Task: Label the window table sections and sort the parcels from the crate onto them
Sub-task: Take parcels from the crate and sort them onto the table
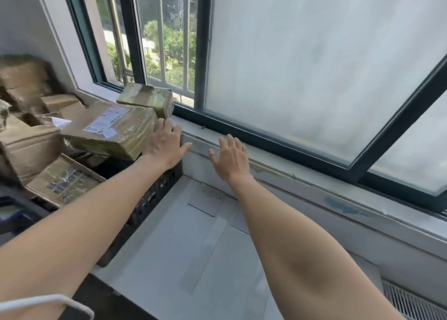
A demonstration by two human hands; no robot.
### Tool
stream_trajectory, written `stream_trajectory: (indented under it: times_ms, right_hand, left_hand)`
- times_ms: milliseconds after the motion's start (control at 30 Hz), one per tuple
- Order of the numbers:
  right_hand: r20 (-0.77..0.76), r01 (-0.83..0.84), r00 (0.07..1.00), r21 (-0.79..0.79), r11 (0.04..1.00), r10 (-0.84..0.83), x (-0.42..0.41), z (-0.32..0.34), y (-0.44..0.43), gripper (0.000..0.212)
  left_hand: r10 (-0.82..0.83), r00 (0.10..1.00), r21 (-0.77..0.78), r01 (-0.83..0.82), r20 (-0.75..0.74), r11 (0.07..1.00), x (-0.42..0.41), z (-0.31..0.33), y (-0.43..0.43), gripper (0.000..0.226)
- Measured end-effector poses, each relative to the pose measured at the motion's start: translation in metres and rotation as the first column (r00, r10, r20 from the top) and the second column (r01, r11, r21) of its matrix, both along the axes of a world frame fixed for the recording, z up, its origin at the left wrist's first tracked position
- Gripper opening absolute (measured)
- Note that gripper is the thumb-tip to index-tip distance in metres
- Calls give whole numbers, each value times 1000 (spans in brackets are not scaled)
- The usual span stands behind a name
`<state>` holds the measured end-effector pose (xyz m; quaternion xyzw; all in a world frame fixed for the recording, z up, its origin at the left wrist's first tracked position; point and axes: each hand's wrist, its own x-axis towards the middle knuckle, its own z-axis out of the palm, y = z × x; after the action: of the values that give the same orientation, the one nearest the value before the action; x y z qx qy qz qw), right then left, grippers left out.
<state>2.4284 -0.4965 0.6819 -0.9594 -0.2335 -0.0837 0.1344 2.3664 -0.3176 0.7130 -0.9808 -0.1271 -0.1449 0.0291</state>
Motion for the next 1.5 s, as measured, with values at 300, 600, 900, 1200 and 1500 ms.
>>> stream_trajectory:
  times_ms: [300,600,900,1200,1500]
  right_hand:
    - [87,-148,986,65,987,142,-4,49,115,61]
    - [125,-201,974,74,977,191,4,65,172,51]
    - [-142,-62,988,29,998,65,29,34,221,56]
    - [-317,156,944,190,969,-89,21,10,272,43]
    - [-698,467,715,431,772,-42,12,-3,283,81]
  left_hand:
    - [118,993,-4,-118,11,993,-15,23,98,64]
    - [241,970,-14,-241,34,971,-28,41,159,68]
    - [249,960,16,-249,-128,968,16,11,240,64]
    - [275,931,-140,-313,-239,939,29,-23,299,77]
    - [389,901,-554,-426,-190,715,32,-35,312,74]
